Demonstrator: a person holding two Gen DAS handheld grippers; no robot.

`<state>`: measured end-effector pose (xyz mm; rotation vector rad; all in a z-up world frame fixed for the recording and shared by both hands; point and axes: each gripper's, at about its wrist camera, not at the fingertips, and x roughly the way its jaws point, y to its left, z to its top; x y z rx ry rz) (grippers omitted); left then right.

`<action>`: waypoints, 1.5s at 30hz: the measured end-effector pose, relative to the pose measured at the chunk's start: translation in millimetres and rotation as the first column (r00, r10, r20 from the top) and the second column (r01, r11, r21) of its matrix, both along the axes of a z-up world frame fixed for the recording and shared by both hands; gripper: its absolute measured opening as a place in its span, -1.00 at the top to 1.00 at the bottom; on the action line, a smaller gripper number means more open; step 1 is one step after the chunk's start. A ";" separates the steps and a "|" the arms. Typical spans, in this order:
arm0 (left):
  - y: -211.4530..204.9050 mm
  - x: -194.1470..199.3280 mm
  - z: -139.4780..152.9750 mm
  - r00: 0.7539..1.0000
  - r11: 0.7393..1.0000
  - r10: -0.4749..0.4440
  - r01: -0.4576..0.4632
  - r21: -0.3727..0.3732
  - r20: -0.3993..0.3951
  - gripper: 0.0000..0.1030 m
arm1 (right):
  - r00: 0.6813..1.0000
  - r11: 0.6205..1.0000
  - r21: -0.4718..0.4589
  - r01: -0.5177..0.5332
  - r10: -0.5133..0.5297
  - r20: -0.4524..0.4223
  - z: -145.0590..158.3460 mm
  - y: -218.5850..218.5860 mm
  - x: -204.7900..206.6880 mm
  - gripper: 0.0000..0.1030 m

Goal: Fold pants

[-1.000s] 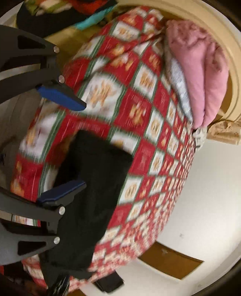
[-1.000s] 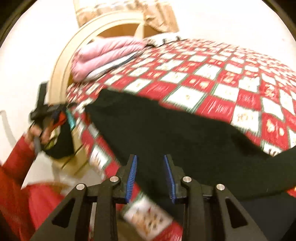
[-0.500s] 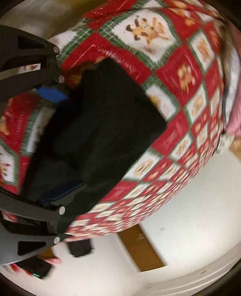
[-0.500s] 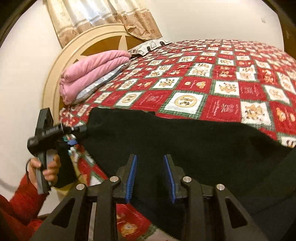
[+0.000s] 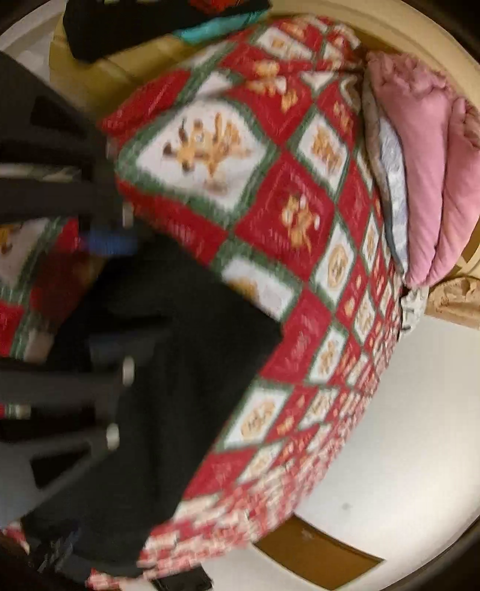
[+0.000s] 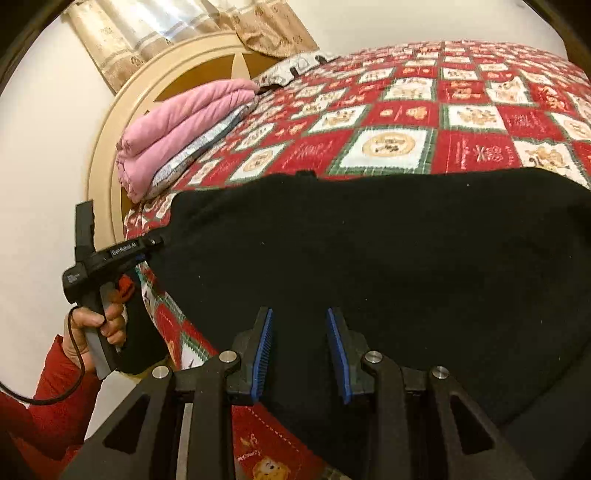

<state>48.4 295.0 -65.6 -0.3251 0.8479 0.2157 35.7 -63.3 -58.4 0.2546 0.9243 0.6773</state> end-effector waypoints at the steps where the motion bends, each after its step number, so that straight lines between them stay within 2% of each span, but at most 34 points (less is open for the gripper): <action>1: 5.9 -3.5 2.8 1.000 0.998 0.026 -0.025 0.051 -0.008 -0.42 | 1.000 1.000 -0.007 -0.006 0.006 -0.003 0.2 0.9 0.2 0.37; 4: 22.8 -13.8 25.0 0.992 0.984 0.119 -0.123 0.128 0.036 -0.36 | 0.999 0.999 0.031 -0.012 0.013 -0.040 3.8 -3.1 5.2 0.37; 6: 23.5 -20.7 47.2 0.987 0.974 0.128 -0.143 0.174 0.096 -0.36 | 0.998 0.990 0.140 -0.018 0.025 -0.054 11.6 -12.5 10.7 0.37; 7: 18.6 -21.0 53.3 0.989 0.975 0.103 -0.122 0.185 0.110 -0.36 | 0.998 0.982 0.189 -0.014 0.025 -0.053 19.0 -17.3 16.3 0.35; 10: -17.3 -13.3 64.1 0.992 0.983 -0.041 0.019 0.183 0.118 -0.36 | 1.000 0.968 0.250 -0.009 0.012 -0.010 41.4 -22.3 37.6 -0.24; 12: -46.3 -5.0 60.7 0.984 0.981 -0.139 0.122 0.149 0.109 -0.36 | 0.999 0.961 0.278 0.005 -0.014 0.030 51.5 -23.8 54.8 -0.26; 15: -91.4 9.9 41.7 0.965 0.965 -0.254 0.247 0.086 0.072 -0.36 | 1.000 0.953 0.303 -0.010 0.016 -0.017 46.9 -16.6 91.8 -0.26; 17: -110.4 11.2 33.0 0.960 0.957 -0.274 0.266 0.113 0.056 -0.36 | 0.999 0.957 0.287 -0.032 0.042 -0.031 37.9 -5.1 110.7 -0.26; 19: -121.0 10.0 22.3 0.962 0.948 -0.273 0.264 0.175 0.028 -0.36 | 0.996 0.961 0.274 -0.043 0.062 -0.062 26.1 6.1 123.8 -0.26; 21: -122.6 6.7 13.7 0.963 0.949 -0.269 0.266 0.166 -0.005 -0.34 | 0.992 0.959 0.279 -0.059 0.089 -0.093 14.0 18.3 131.5 -0.26; 23: -124.6 -2.3 9.7 0.964 0.949 -0.266 0.259 0.178 0.014 -0.34 | 0.985 0.965 0.252 -0.077 0.113 -0.132 2.8 32.1 134.8 -0.26; 26: -130.7 -10.1 7.9 0.962 0.941 -0.271 0.261 0.217 0.018 -0.34 | 0.986 0.974 0.195 -0.112 0.133 -0.100 8.5 38.7 123.6 -0.26; 35: -130.1 -6.1 2.7 0.963 0.945 -0.267 0.258 0.200 0.020 -0.38 | 0.956 0.964 0.139 -0.228 0.248 -0.156 20.9 42.9 101.0 -0.26; 37: -129.2 -5.0 2.5 0.963 0.946 -0.268 0.260 0.193 0.018 -0.38 | 0.954 0.968 0.070 -0.241 0.250 -0.168 20.7 45.4 97.1 -0.26; 38: -129.0 -4.8 2.5 0.963 0.946 -0.270 0.261 0.193 0.018 -0.38 | 0.959 0.970 0.006 -0.243 0.241 -0.146 23.2 45.8 93.1 -0.26; 40: -129.0 -4.9 2.2 0.963 0.946 -0.269 0.260 0.195 0.020 -0.40 | 0.964 0.967 -0.060 -0.249 0.242 -0.110 26.4 43.1 87.7 -0.26; 45: -128.7 -4.7 1.8 0.963 0.945 -0.270 0.261 0.194 0.020 -0.41 | 0.962 0.968 -0.037 -0.249 0.243 -0.126 29.8 25.3 87.1 -0.26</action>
